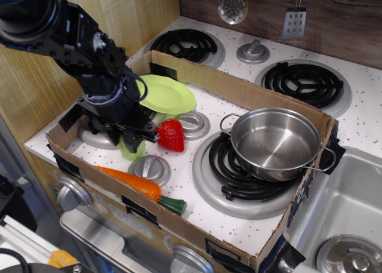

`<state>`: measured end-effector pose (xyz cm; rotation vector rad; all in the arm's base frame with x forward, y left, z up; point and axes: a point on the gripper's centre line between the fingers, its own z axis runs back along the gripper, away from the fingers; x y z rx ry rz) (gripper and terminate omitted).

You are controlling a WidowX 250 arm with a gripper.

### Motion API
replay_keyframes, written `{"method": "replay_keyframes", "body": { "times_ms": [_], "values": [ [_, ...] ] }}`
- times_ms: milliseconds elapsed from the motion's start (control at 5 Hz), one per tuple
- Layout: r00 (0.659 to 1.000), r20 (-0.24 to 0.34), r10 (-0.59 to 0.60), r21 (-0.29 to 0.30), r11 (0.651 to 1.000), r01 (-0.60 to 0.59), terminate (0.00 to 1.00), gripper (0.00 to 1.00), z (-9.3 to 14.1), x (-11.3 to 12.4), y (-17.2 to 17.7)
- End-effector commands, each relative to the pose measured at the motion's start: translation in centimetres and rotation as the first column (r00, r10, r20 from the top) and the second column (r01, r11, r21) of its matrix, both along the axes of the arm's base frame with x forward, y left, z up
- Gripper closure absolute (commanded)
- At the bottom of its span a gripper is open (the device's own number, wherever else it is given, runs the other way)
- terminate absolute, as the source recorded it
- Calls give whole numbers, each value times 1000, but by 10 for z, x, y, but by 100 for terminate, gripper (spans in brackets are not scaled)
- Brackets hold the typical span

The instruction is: Take broccoli out of pan

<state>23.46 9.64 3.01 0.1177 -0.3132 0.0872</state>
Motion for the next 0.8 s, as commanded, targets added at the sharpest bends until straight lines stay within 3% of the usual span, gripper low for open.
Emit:
{"method": "replay_keyframes", "body": {
  "times_ms": [0, 400, 600],
  "values": [
    [1000, -7, 22, 26, 999, -22, 0, 0, 51, 15, -1],
    [999, -5, -34, 55, 998, 34, 0, 0, 82, 33, -13],
    [999, -5, -34, 55, 998, 34, 100, 0, 82, 33, -13]
  ]
}}
